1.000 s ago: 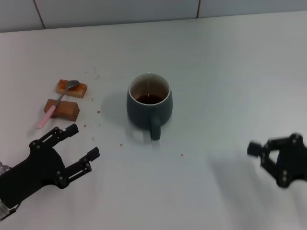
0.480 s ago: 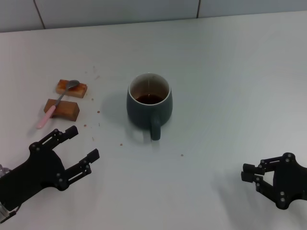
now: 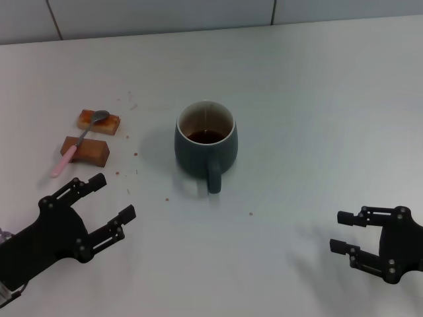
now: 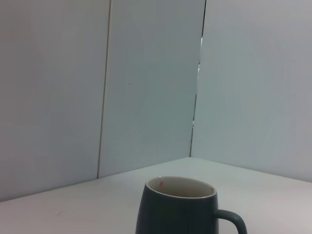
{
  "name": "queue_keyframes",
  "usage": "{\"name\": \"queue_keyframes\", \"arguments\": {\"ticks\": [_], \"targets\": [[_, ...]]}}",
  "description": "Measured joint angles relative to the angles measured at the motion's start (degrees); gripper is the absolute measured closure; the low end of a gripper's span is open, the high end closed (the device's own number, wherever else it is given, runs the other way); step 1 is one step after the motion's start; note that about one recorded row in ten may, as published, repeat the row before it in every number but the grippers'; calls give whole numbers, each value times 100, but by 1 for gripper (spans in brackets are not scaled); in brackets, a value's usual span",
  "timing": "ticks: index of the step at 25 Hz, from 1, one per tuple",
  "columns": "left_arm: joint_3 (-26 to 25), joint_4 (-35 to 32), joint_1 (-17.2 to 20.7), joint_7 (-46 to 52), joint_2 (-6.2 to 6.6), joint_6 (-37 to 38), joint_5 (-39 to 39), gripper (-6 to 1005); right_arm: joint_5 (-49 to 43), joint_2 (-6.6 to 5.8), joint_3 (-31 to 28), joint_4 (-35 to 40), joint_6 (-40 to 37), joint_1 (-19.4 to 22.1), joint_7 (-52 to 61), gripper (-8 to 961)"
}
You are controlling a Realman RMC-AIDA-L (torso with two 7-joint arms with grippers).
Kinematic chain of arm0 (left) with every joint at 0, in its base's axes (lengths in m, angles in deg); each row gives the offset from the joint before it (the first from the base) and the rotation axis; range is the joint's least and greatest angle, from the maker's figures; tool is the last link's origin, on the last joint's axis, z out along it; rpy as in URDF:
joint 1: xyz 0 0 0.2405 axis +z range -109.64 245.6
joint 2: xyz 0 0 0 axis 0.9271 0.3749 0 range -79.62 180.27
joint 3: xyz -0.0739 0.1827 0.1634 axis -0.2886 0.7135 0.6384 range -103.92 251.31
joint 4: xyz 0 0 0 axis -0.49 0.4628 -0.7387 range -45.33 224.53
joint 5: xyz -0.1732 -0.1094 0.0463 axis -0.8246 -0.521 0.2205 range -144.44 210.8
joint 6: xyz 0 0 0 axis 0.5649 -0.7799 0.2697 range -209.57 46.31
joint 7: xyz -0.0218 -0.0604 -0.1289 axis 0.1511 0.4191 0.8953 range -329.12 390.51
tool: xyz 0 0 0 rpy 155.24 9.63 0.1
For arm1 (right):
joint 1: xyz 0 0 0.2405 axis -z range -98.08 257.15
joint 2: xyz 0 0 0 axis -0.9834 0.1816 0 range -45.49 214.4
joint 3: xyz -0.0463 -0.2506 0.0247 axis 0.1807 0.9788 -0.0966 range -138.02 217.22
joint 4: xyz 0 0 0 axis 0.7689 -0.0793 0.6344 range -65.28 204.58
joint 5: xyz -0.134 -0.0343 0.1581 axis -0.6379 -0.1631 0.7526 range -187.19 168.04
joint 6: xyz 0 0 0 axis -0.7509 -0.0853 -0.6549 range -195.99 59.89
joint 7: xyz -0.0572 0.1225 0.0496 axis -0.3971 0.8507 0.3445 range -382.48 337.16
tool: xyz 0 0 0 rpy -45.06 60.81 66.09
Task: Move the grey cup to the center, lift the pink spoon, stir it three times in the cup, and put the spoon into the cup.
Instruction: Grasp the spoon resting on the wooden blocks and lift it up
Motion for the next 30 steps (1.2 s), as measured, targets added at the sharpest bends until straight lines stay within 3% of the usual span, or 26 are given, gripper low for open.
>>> {"name": "queue_keyframes", "arguments": {"ticks": [1, 3, 8, 30], "targets": [[-11, 0, 1, 0, 1, 3, 0, 218, 2, 0, 0, 2, 4, 2, -1, 684], [-22, 0, 7, 1, 2, 4, 0, 218, 4, 2, 1, 3, 11, 10, -6, 451], [-26, 0, 7, 1, 3, 12, 0, 219, -30, 5, 37, 3, 32, 15, -14, 326], [-120, 25, 6, -33, -7, 12, 0, 219, -154, -4, 22, 3, 87, -5, -11, 326]]}}
